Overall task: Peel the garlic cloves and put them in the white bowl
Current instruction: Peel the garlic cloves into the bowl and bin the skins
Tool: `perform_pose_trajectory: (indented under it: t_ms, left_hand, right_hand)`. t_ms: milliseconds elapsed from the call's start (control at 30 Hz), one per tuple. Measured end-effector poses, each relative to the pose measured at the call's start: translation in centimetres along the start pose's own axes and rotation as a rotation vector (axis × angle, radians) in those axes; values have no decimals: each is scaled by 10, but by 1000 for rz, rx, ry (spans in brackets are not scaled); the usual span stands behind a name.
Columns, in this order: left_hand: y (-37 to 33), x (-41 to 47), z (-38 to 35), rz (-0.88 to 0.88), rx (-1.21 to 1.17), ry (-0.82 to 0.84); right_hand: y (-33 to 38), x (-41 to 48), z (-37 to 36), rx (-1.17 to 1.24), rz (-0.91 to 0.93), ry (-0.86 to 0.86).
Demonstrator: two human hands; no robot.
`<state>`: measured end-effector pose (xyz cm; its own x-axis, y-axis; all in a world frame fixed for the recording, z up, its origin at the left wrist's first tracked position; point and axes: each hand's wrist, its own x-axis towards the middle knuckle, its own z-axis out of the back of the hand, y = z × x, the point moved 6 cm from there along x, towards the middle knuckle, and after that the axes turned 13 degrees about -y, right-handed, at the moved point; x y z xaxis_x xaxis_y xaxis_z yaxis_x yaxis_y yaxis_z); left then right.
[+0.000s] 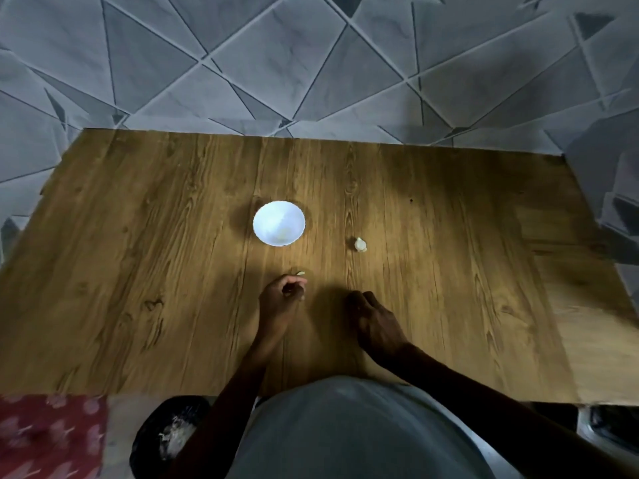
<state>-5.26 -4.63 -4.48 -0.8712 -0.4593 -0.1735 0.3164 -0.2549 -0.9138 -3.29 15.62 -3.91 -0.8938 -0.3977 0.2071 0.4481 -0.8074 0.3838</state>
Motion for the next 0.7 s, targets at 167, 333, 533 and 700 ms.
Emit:
perform_pose_trajectory:
  t_ms: [167, 333, 533, 700]
  left_hand:
    - [2, -9, -7, 21, -5, 35]
    - [1, -15, -10, 96, -47, 42]
    - [0, -21, -13, 312, -232, 62]
    - [1, -32, -30, 678, -434, 125]
  right_hand:
    - [-4, -8, -9, -10, 100, 12]
    - [0, -7, -9, 17, 257, -12]
    - [2, 15, -7, -15, 179, -126]
    - [6, 53, 14, 469, -422, -195]
